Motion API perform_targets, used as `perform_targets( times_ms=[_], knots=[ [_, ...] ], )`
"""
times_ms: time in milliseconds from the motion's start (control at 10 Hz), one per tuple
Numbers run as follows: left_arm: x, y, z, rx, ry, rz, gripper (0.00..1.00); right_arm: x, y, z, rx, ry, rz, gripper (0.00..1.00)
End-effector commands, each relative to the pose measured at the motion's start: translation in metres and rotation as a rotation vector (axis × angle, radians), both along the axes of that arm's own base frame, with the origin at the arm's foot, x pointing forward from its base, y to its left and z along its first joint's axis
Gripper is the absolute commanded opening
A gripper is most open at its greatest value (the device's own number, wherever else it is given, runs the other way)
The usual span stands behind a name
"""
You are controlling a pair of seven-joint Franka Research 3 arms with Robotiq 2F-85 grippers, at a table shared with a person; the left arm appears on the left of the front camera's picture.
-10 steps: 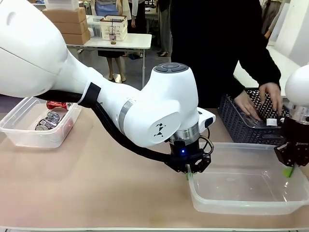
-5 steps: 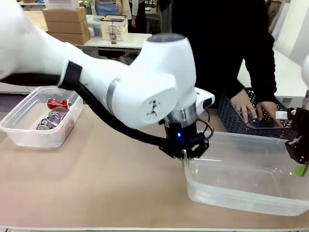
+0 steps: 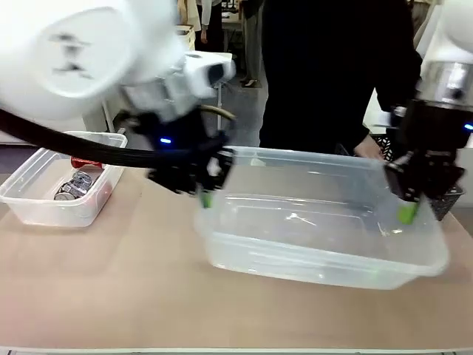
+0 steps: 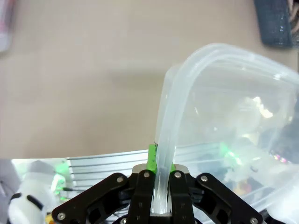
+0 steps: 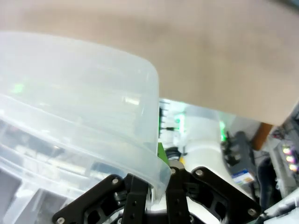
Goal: Sort the waste into each basket.
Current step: Pick up the Organizing box on the right side of the table and lift it.
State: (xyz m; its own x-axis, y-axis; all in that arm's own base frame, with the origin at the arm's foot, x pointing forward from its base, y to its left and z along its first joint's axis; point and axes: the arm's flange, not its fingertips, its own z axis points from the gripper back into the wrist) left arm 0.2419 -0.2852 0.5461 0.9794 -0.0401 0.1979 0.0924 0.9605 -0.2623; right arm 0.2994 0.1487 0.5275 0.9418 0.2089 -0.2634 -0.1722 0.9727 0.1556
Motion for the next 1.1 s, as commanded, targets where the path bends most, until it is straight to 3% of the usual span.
perform_targets(
  times_ms=[0,200,700,800,900,1000],
  knots=[
    [0.018,0.096,-0.003,0.066,-0.105,0.113,0.00,0.021,0.002,0.002,-0.047,0.103,0.028,0.00],
    [0.019,0.125,-0.014,0.049,-0.127,0.118,0.00,0.046,0.025,0.012,0.006,0.154,-0.014,0.00],
    [0.057,0.138,-0.044,-0.005,0.004,0.035,0.00,0.113,0.033,-0.011,-0.048,0.220,-0.033,0.00],
    [0.067,0.131,-0.048,0.021,0.073,0.016,0.00,0.122,0.028,-0.017,-0.064,0.203,-0.048,0.00],
    [0.041,0.100,-0.029,-0.058,-0.007,0.023,0.00,0.099,0.075,-0.019,0.061,0.193,-0.078,0.00],
    [0.041,0.100,-0.029,-0.058,-0.007,0.023,0.00,0.099,0.075,-0.019,0.061,0.193,-0.078,0.00]
  ],
)
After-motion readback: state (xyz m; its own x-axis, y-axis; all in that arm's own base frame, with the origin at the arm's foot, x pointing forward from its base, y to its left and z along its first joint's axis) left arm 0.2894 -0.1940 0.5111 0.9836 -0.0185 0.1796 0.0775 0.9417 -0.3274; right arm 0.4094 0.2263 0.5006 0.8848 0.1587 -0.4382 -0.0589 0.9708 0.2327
